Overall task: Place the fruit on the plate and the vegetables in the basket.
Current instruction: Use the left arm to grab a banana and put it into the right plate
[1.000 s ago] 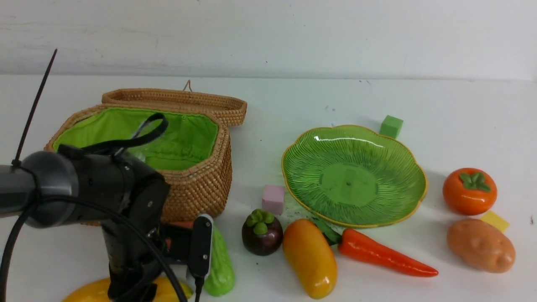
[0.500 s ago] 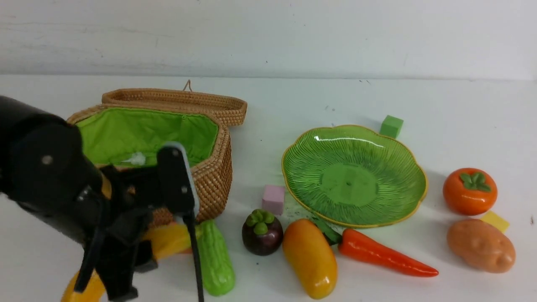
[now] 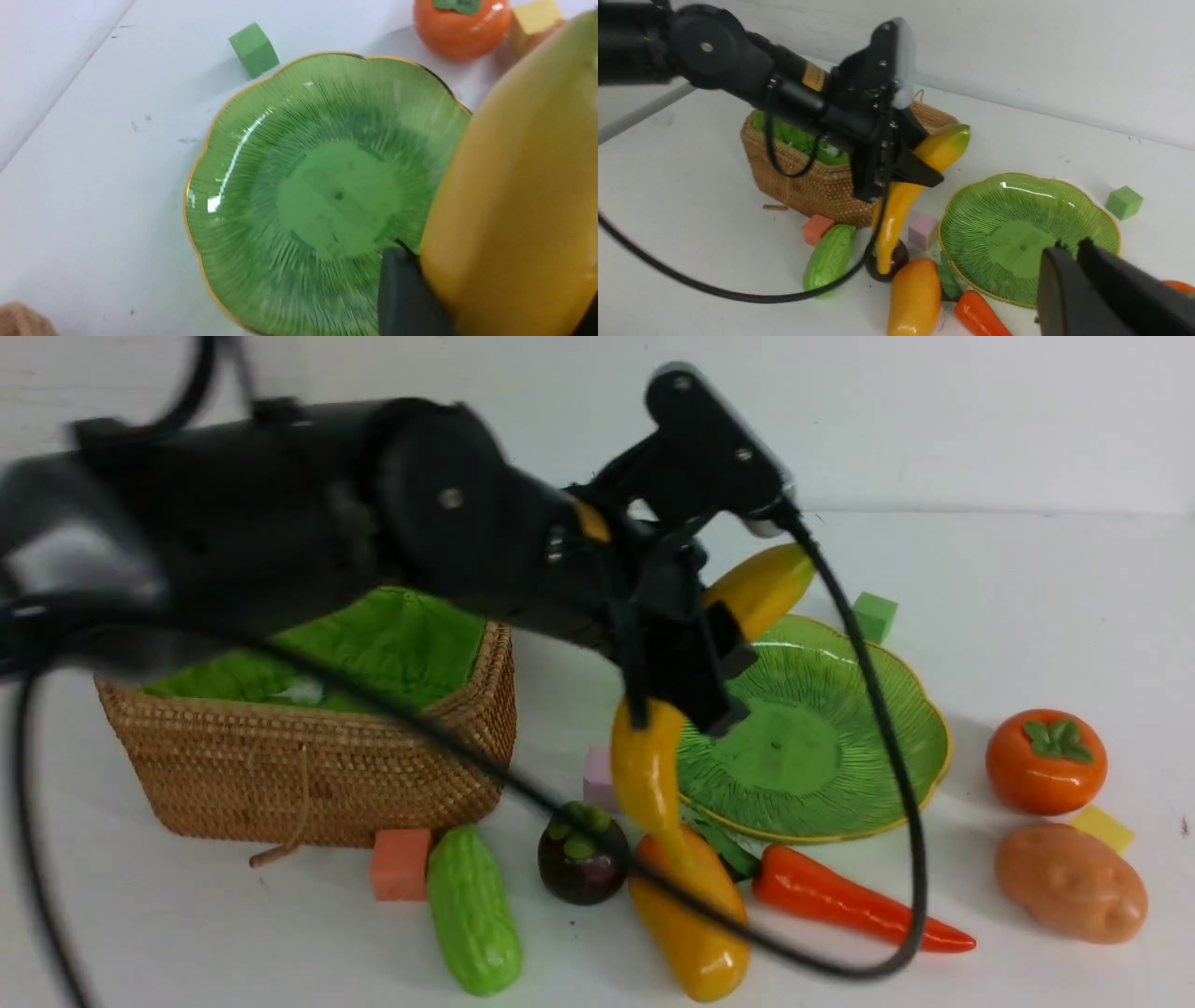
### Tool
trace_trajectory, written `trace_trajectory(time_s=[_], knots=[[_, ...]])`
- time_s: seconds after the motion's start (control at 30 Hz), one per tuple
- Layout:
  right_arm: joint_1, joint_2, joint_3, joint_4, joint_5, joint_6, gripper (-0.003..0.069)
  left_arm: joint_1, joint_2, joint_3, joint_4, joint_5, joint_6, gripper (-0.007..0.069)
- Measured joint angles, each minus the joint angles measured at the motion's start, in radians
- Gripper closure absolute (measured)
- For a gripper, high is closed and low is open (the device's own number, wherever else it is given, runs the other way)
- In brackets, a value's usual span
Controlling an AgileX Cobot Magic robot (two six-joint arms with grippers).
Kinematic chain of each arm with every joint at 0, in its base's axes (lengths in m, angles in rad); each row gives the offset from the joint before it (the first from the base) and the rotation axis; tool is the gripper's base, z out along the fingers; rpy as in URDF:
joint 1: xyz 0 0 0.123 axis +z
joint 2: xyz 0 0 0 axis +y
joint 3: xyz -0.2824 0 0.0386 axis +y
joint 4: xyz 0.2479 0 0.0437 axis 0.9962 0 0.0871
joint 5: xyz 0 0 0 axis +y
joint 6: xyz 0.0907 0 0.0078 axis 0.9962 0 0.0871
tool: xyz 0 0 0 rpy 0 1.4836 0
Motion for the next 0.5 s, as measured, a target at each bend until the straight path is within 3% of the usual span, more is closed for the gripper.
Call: trace_trajectory(time_s=[0.17,0.33,0.5], knots=[[0.000,0.000,0.000,-0.018,0.013,0.039,0.0601,0.000,0.293,-0.318,0.001,0.059,-0.054,0.0321],[0.000,0.000,0.000,-0.018,0.042,0.044,0.0596,0.000,0.578,-0.685,0.064,0.193,-0.232,0.0321],[0.000,0.000,0.000,-0.018,0.069,0.048,0.0594,0.000,0.711,-0.850,0.168,0.240,-0.392,0.0321]])
